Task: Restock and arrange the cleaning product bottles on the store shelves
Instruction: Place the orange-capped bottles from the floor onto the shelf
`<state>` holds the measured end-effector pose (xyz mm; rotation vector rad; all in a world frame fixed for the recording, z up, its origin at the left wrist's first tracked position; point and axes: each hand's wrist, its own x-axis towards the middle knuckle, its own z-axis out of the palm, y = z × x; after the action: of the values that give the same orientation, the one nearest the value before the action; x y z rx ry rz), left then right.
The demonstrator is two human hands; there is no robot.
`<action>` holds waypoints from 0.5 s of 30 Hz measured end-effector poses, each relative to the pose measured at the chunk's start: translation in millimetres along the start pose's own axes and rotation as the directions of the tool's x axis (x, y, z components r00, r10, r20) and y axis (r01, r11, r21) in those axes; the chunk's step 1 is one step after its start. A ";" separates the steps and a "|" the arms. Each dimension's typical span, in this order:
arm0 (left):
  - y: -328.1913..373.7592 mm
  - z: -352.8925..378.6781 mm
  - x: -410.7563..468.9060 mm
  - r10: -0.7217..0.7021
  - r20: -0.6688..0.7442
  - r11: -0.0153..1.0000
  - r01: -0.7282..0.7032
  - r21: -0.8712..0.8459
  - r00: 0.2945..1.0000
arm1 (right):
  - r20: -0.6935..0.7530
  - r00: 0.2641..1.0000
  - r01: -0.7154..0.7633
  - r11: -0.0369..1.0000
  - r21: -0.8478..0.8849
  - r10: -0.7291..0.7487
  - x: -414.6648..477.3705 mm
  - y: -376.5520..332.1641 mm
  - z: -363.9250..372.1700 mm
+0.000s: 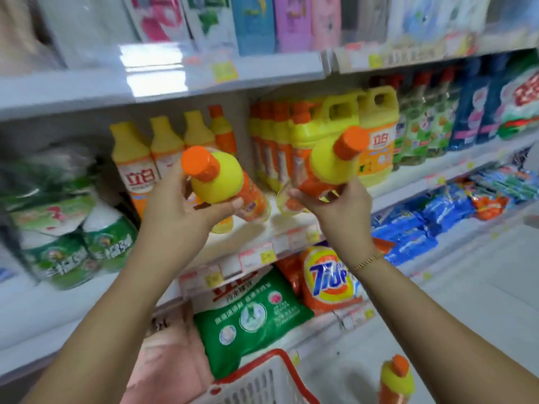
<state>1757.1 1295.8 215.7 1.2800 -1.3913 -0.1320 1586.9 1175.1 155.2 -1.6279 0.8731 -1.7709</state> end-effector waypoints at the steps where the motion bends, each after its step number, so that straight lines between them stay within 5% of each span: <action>1: -3.4 -6.0 3.7 -0.008 0.012 1.000 0.008 0.020 1.000 | 0.030 0.999 0.020 1.000 -0.017 -0.019 6.7 0.6 14.3; 8: -23.8 -28.0 30.7 -0.107 0.158 0.991 0.092 0.097 0.982 | 0.114 0.993 0.026 0.954 -0.297 0.008 47.7 27.8 77.4; 15: -36.2 -30.1 47.7 -0.172 0.180 0.985 0.169 0.033 0.969 | 0.165 0.943 -0.162 0.835 -0.526 0.288 75.7 48.6 104.6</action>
<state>1814.7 1264.5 229.8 1.4299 -1.4373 -0.3634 1683.2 1077.2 168.6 -1.9107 1.4347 -1.2032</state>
